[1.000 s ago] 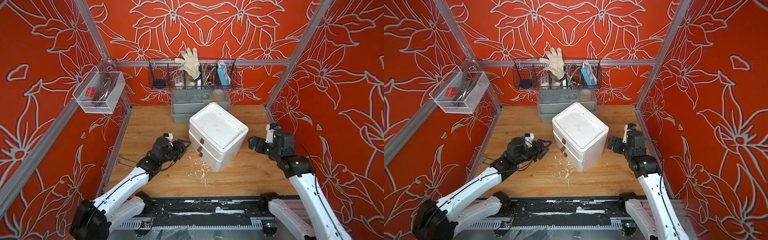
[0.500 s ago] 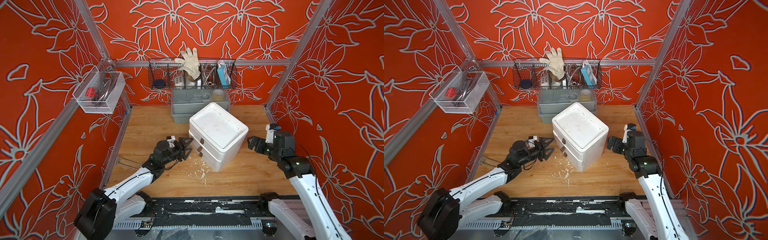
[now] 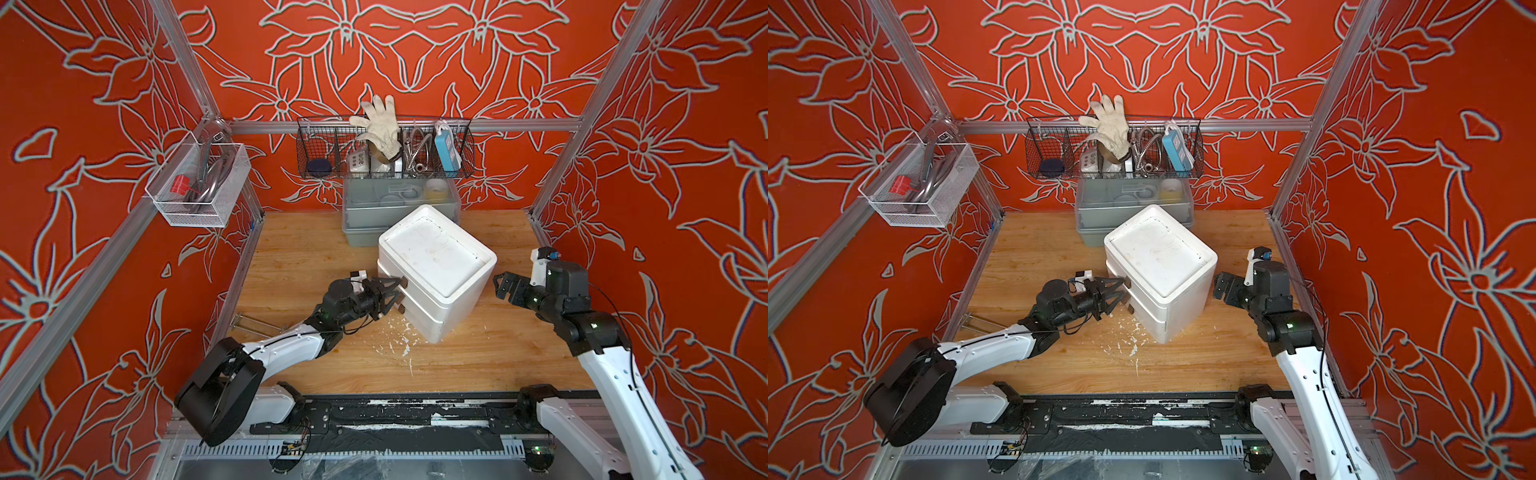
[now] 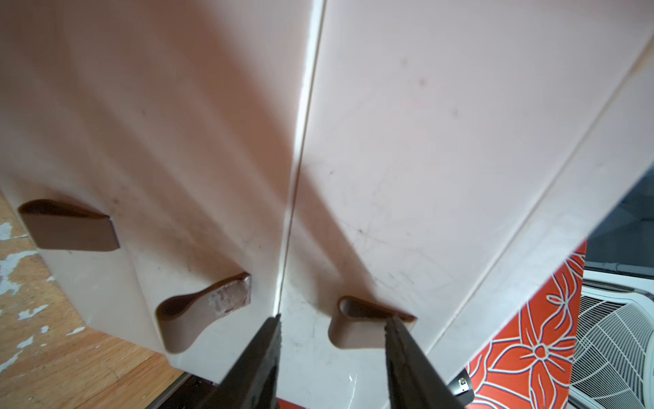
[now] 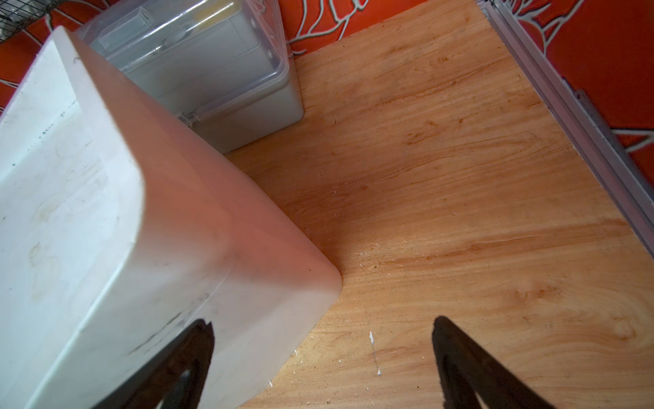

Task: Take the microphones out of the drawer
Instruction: Open the drawer in the storage box.

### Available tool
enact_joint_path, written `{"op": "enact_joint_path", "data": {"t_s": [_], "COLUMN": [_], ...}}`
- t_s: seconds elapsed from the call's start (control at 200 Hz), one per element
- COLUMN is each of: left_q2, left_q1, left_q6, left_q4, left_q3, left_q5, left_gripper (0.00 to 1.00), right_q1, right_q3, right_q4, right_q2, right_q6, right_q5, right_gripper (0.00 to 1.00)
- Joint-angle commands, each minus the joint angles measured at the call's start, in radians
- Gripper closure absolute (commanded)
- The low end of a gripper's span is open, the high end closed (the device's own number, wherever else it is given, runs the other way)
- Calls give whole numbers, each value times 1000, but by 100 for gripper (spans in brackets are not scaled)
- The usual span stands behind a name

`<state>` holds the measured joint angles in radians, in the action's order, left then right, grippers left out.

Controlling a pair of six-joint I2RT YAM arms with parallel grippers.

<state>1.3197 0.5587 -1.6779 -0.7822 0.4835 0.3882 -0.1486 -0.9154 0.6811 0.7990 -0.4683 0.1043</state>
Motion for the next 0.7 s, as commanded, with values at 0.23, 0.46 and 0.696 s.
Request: {"op": "enact_joint_path", "data": {"t_s": [0.23,0.46,0.696], "left_q2": [-3,38,67], "left_q1": [23,27,30], "left_q6": [20,24,16], "left_q4": [-77,-145,-180], "left_q3": [21,22,24], "left_q5": [-11,-26,-28], "left_gripper": [61,70,100], "right_q1": [-5,-5,-6], "right_q3": [-2,9,12], "right_q4": [2,-5,-1], "right_q2": [5,-1,-6], "right_q6": [4,-4,0], "right_q5": [6,12,8], "right_gripper": [0,0,0]}}
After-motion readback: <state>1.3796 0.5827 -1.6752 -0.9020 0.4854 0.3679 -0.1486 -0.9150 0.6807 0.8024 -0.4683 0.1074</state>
